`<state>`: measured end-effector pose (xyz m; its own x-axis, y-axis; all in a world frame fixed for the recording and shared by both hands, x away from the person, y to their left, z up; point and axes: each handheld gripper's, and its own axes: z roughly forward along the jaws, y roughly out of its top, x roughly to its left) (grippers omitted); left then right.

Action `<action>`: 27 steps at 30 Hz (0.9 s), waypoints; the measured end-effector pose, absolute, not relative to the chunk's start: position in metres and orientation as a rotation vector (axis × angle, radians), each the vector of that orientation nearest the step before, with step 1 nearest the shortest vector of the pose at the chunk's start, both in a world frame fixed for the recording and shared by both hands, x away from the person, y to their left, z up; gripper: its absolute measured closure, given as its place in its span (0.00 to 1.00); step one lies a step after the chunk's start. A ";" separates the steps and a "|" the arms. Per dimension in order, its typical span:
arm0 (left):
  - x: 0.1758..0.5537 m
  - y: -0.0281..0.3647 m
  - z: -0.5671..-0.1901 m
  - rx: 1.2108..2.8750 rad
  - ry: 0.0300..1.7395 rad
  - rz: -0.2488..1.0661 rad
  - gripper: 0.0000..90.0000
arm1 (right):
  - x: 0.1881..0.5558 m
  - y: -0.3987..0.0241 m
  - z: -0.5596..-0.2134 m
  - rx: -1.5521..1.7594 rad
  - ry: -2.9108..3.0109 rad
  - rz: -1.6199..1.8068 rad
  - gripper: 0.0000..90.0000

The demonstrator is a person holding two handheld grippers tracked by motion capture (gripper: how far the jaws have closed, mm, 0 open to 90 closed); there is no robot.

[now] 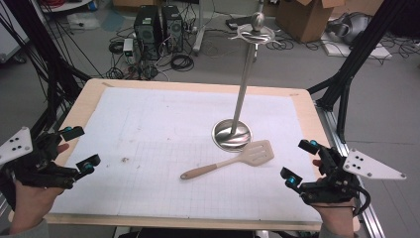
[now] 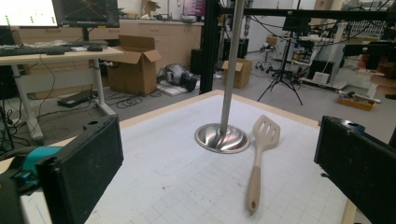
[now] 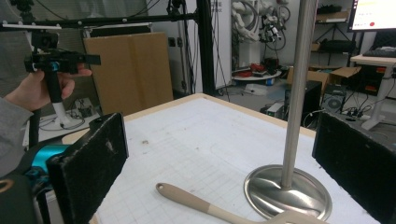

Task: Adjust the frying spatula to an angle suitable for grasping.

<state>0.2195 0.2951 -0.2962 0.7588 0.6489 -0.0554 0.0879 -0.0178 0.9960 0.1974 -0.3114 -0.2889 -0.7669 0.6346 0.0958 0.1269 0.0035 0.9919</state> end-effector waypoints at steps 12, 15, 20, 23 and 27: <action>0.219 0.296 -0.297 1.544 0.622 0.491 0.02 | 0.203 -0.301 -0.293 0.791 1.930 1.797 0.03; 0.221 0.297 -0.298 1.548 0.629 0.487 0.02 | 0.205 -0.299 -0.295 0.797 1.933 1.794 0.03; 0.222 0.296 -0.299 1.549 0.632 0.485 0.02 | 0.210 -0.291 -0.299 0.803 1.953 1.777 0.03; 0.223 0.295 -0.300 1.559 0.632 0.484 0.02 | 0.215 -0.284 -0.303 0.802 1.971 1.763 0.03; 0.223 0.295 -0.303 1.567 0.642 0.486 0.02 | 0.222 -0.276 -0.308 0.811 2.000 1.743 0.03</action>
<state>0.2227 0.2953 -0.3028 0.7515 0.6564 -0.0662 0.1149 -0.0314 0.9929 0.2218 -0.2758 -0.3079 -0.7679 0.6333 0.0961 0.1816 0.0713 0.9808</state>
